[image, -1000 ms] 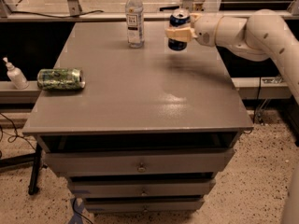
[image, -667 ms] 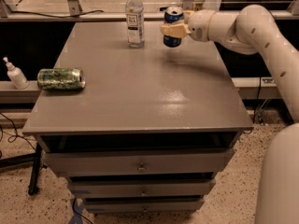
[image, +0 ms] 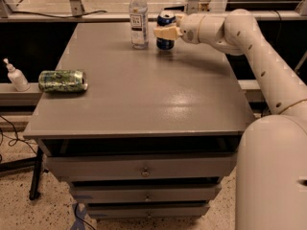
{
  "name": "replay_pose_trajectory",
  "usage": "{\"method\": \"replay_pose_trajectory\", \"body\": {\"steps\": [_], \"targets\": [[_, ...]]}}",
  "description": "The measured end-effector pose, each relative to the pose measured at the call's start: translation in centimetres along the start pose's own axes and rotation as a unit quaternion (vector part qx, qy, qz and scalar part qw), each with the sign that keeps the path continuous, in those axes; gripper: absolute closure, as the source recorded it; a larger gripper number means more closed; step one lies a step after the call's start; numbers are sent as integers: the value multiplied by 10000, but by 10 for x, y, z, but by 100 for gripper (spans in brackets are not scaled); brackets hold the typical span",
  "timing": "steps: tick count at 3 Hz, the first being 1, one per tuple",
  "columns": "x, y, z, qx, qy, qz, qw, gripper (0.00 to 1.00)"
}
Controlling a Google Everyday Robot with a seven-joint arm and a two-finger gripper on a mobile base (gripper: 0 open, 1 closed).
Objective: Move pepsi can near blue plastic bottle
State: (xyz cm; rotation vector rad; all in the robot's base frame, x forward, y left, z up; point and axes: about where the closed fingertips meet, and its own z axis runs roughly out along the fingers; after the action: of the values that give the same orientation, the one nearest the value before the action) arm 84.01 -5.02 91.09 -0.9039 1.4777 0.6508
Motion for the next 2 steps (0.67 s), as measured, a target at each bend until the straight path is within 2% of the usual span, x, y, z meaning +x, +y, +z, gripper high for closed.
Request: {"method": "replay_pose_trajectory", "body": {"steps": [1, 2], "targets": [[3, 2, 17, -95, -52, 53, 9999, 100], [7, 2, 28, -124, -20, 107, 9999, 81]]}}
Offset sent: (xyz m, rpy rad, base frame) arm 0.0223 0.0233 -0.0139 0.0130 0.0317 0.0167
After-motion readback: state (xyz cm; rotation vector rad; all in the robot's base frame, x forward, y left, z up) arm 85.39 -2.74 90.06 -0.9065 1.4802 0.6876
